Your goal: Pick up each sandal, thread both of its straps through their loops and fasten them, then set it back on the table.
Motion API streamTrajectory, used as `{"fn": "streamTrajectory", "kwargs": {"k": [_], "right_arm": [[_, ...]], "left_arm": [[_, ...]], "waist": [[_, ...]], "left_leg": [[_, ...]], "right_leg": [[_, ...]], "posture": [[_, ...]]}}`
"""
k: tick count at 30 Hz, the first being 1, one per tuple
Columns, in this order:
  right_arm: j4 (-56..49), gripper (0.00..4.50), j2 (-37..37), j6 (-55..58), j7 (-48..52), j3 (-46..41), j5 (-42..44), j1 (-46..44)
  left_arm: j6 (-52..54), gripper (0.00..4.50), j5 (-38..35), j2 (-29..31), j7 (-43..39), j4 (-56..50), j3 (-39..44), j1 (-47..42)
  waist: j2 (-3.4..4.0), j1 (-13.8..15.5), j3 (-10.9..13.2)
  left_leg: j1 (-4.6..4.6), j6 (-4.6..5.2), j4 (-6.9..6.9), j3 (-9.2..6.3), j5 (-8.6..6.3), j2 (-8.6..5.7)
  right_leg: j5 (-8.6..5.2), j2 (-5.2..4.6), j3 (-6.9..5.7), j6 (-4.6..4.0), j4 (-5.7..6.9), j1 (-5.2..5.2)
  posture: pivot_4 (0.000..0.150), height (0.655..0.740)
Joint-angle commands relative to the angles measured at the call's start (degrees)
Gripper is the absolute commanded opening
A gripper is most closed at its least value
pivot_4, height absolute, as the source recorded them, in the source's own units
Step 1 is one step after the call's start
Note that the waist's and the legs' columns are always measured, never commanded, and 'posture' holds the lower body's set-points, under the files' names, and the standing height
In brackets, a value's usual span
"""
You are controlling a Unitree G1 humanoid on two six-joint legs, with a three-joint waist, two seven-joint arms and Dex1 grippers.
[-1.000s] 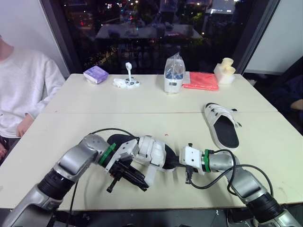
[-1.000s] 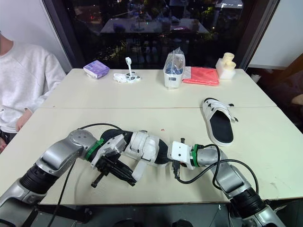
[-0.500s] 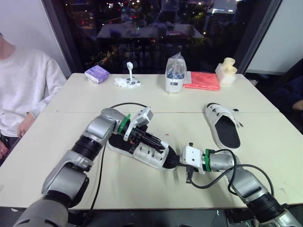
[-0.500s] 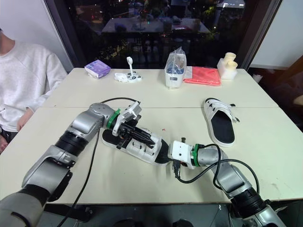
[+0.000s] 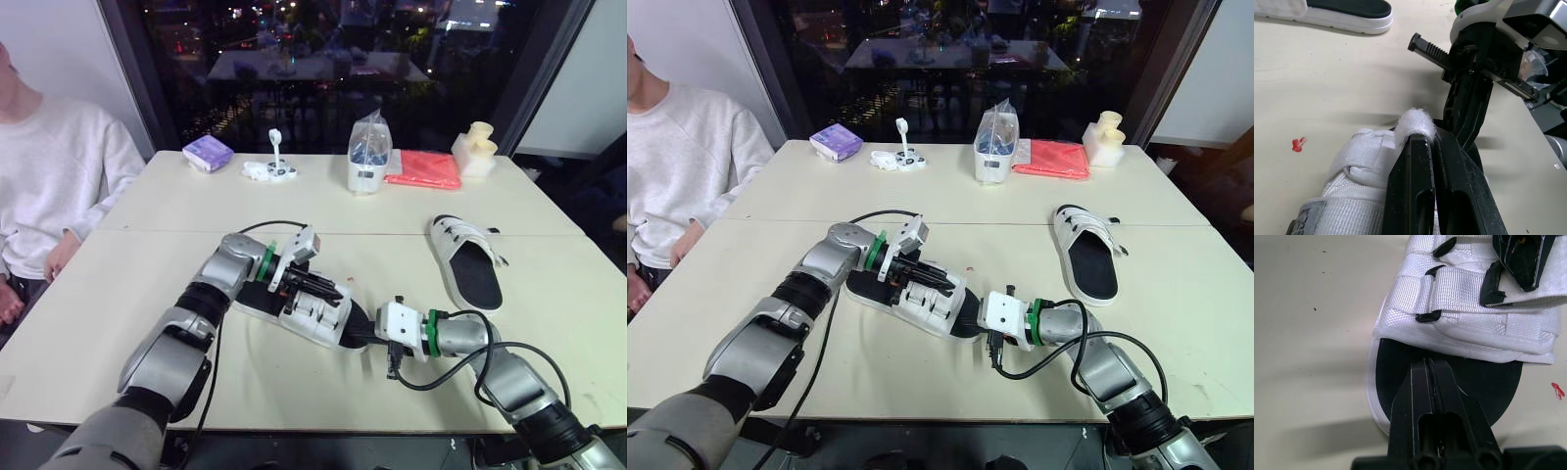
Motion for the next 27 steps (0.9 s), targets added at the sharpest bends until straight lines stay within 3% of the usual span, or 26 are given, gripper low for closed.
{"fn": "streamTrajectory", "kwargs": {"k": [1, 2, 9, 10, 18, 27], "right_arm": [[3.1, 0.0, -0.8, 2.8, 0.6, 2.5, -3.3, 1.6], [3.1, 0.0, -0.8, 2.8, 0.6, 2.5, -3.3, 1.6], [3.2, 0.0, -0.7, 2.6, 0.6, 2.5, -3.4, 1.6], [3.1, 0.0, -0.7, 2.7, 0.6, 2.5, -3.4, 1.7], [3.3, 0.0, -0.5, 2.6, 0.7, 2.6, -3.4, 1.5], [3.9, 0.0, -0.4, 2.3, 0.6, 2.9, -3.5, 1.1]], "left_arm": [[5.3, 0.64, 1.0, -0.7, 4.3, 2.5, 2.7, -2.2], [7.7, 0.9, 0.4, -1.3, 4.9, 2.7, 3.5, -2.4], [19.1, 4.17, -2.5, -4.5, 9.7, 0.0, 8.7, -1.4], [19.4, 4.4, -2.4, -4.7, 10.1, -0.7, 8.8, -1.0], [14.0, 4.4, -1.3, -8.2, 22.7, 2.9, 13.0, -4.3], [5.1, 4.4, 3.5, -7.7, 18.3, 9.4, 9.9, -8.7]], "waist": [[-0.01, 0.0, 0.0], [-0.04, 0.0, 0.0], [-0.24, 0.3, -0.2], [-0.25, 0.2, -0.2], [-0.27, 0.2, -0.2], [-0.27, 0.1, -0.2]], "left_leg": [[0.0, 0.0, 0.0, 0.0, 0.0, 0.0], [0.0, 0.01, 0.0, 0.0, 0.0, 0.0], [0.06, 0.03, 0.04, -0.05, -0.01, 0.0], [0.07, 0.03, 0.04, -0.06, -0.01, 0.0], [0.06, 0.01, 0.02, -0.06, -0.01, 0.0], [0.02, -0.01, -0.02, -0.03, -0.01, 0.0]], "right_leg": [[0.0, 0.0, 0.0, 0.0, 0.0, 0.01], [0.0, 0.01, 0.0, 0.0, 0.01, 0.0], [0.0, 0.0, -0.01, 0.0, 0.04, 0.11], [0.0, -0.01, -0.02, 0.0, 0.04, 0.12], [0.0, -0.01, -0.03, 0.0, 0.02, 0.11], [0.0, 0.02, -0.06, 0.0, 0.01, 0.04]], "posture": [[0.15, 0.74], [0.15, 0.74], [0.15, 0.74], [0.15, 0.74], [0.15, 0.74], [0.15, 0.74]]}}
